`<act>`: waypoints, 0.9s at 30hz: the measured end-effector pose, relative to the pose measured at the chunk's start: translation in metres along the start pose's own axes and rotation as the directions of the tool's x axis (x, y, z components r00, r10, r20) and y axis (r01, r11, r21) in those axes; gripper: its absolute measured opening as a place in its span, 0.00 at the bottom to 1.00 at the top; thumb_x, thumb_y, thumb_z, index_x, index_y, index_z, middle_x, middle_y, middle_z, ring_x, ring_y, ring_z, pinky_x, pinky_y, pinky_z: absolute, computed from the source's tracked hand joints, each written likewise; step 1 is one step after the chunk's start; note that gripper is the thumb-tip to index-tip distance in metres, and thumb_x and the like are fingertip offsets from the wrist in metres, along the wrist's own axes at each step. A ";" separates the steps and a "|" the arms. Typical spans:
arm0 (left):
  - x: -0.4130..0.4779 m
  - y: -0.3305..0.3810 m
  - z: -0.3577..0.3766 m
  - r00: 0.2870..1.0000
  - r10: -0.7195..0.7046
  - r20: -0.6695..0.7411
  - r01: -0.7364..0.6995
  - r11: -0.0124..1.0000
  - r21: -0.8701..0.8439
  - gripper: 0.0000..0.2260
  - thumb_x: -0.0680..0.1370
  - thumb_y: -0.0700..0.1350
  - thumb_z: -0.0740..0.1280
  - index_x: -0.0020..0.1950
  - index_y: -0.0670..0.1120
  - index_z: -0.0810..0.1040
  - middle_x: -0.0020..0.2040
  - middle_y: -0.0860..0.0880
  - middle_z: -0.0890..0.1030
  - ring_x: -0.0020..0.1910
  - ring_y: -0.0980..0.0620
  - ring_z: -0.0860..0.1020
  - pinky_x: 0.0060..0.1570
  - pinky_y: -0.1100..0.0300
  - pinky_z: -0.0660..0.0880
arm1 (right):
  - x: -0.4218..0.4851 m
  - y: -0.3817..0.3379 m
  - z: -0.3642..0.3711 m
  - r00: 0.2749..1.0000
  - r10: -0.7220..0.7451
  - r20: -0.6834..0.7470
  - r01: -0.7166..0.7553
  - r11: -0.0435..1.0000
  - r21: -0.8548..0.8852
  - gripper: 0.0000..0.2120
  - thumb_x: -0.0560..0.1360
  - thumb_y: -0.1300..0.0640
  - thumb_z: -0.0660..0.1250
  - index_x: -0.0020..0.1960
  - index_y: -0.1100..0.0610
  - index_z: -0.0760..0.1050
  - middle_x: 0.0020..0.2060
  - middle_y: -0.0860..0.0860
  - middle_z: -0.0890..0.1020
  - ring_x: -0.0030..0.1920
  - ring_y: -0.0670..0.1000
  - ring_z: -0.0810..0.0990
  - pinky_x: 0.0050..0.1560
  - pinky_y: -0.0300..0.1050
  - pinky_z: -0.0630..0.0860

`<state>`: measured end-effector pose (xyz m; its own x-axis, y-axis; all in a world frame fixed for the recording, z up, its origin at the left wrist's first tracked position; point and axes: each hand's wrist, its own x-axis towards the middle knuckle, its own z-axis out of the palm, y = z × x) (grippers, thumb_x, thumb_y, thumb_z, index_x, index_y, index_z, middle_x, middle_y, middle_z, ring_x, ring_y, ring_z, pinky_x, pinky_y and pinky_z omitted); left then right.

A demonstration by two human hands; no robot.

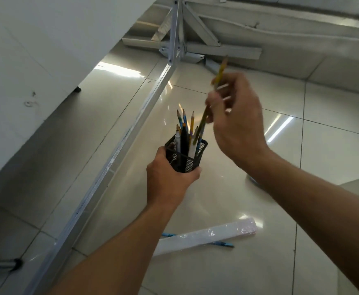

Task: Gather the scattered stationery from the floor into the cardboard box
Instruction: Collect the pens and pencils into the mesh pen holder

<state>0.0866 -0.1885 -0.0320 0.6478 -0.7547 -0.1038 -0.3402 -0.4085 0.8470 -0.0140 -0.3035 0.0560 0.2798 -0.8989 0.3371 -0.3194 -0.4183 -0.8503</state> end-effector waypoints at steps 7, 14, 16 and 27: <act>-0.004 -0.011 -0.003 1.000 -0.015 -0.003 0.015 0.999 -0.041 0.32 0.62 0.51 0.85 0.63 0.51 0.77 0.54 0.57 0.83 0.45 0.62 0.81 0.38 0.79 0.74 | -0.032 0.024 0.024 0.942 0.315 0.113 -0.293 0.940 -0.176 0.06 0.75 0.55 0.76 0.48 0.55 0.81 0.37 0.46 0.85 0.36 0.40 0.83 0.34 0.25 0.75; -0.014 -0.022 -0.009 0.998 -0.061 -0.007 0.060 0.995 -0.076 0.34 0.62 0.50 0.85 0.66 0.51 0.78 0.55 0.57 0.84 0.46 0.66 0.81 0.39 0.79 0.75 | -0.045 0.021 0.034 0.865 0.488 0.115 -0.463 0.866 -0.188 0.15 0.67 0.44 0.81 0.44 0.54 0.83 0.39 0.47 0.83 0.39 0.44 0.80 0.33 0.31 0.71; -0.010 -0.023 -0.016 0.997 -0.063 -0.033 0.061 0.997 -0.050 0.34 0.61 0.50 0.85 0.65 0.51 0.78 0.55 0.59 0.83 0.43 0.72 0.77 0.36 0.81 0.72 | -0.050 0.024 0.034 0.904 0.427 0.021 -0.414 0.887 -0.204 0.17 0.73 0.39 0.74 0.43 0.54 0.82 0.38 0.48 0.82 0.39 0.45 0.80 0.39 0.40 0.76; -0.011 -0.042 -0.055 0.994 -0.079 -0.075 0.085 0.993 0.081 0.34 0.62 0.51 0.85 0.65 0.49 0.78 0.58 0.54 0.83 0.49 0.61 0.78 0.33 0.83 0.69 | -0.162 0.045 0.075 0.538 0.333 0.774 0.201 0.841 -0.502 0.05 0.75 0.56 0.70 0.44 0.58 0.78 0.41 0.58 0.80 0.42 0.61 0.80 0.39 0.44 0.69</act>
<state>0.1315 -0.1350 -0.0375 0.7215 -0.6799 -0.1310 -0.3383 -0.5112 0.7901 -0.0062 -0.1669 -0.0668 0.7452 -0.5221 -0.4148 -0.6667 -0.5980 -0.4449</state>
